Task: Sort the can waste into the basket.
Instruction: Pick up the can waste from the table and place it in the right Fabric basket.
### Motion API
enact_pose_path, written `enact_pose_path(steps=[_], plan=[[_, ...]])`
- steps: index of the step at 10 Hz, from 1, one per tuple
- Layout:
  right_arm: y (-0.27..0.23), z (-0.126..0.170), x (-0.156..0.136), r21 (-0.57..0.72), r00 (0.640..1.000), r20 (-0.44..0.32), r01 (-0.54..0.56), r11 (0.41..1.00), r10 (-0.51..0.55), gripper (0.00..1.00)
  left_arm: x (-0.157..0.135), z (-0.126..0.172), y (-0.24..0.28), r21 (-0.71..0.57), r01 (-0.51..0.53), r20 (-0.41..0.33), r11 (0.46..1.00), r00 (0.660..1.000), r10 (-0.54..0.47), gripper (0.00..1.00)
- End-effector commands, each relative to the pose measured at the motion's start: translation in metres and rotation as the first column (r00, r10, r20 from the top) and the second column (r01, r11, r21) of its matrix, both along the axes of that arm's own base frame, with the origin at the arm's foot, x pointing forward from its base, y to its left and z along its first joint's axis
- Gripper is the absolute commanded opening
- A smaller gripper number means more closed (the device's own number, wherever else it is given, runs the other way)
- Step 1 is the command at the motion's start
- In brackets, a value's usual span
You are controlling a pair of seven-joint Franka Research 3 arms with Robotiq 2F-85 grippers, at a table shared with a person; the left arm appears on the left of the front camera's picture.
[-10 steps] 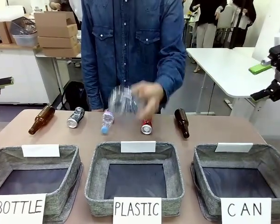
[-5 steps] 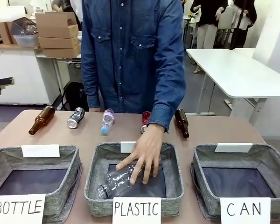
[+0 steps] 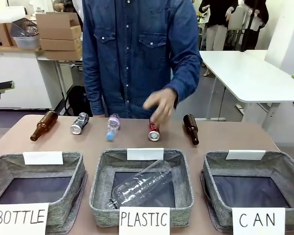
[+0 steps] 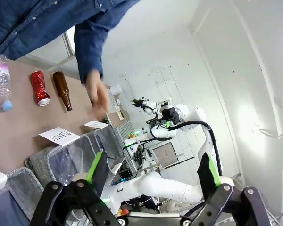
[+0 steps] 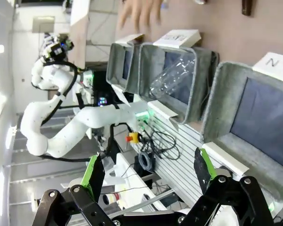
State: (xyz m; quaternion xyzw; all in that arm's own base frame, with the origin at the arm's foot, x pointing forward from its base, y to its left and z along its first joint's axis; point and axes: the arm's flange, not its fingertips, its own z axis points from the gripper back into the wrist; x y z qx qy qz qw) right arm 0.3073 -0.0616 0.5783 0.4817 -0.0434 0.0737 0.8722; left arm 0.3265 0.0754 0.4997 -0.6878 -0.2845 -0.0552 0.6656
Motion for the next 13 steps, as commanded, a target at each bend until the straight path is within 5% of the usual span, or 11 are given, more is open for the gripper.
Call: enact_pose_path(steps=[1, 4, 8, 9, 10, 12, 13], plan=[[0.048, 0.004, 0.038, -0.049, 0.997, -0.002, -0.077, 0.996, 0.077, 1.00, -0.001, 0.001, -0.002, -0.014, -0.001, 0.029, 1.000, 1.000, 0.001, 1.00], [0.146, -0.032, 0.117, -0.165, 0.996, -0.030, -0.093, 0.982, 0.089, 1.00, -0.001, 0.001, -0.002, -0.014, -0.001, 0.029, 1.000, 1.000, 0.001, 1.00], [0.284, -0.127, 0.220, -0.328, 0.995, -0.085, -0.071, 0.942, 0.045, 1.00, -0.001, 0.001, -0.002, -0.014, -0.001, 0.029, 1.000, 1.000, 0.001, 1.00], [0.297, -0.148, 0.233, -0.321, 0.990, -0.064, 0.098, 0.942, -0.125, 1.00, -0.001, 0.001, -0.002, -0.014, -0.001, 0.029, 1.000, 1.000, 0.001, 1.00], [0.269, -0.125, 0.193, -0.285, 0.996, -0.054, -0.088, 0.954, 0.076, 1.00, -0.001, 0.001, -0.002, -0.014, -0.001, 0.029, 1.000, 1.000, 0.001, 1.00], [0.269, -0.125, 0.193, -0.285, 0.996, -0.054, -0.088, 0.954, 0.076, 1.00, -0.001, 0.001, -0.002, -0.014, -0.001, 0.029, 1.000, 1.000, 0.001, 1.00], [0.291, -0.148, 0.214, -0.296, 0.997, -0.068, -0.041, 0.954, 0.022, 1.00, -0.001, 0.001, -0.002, -0.014, -0.001, 0.029, 1.000, 1.000, 0.001, 1.00]])
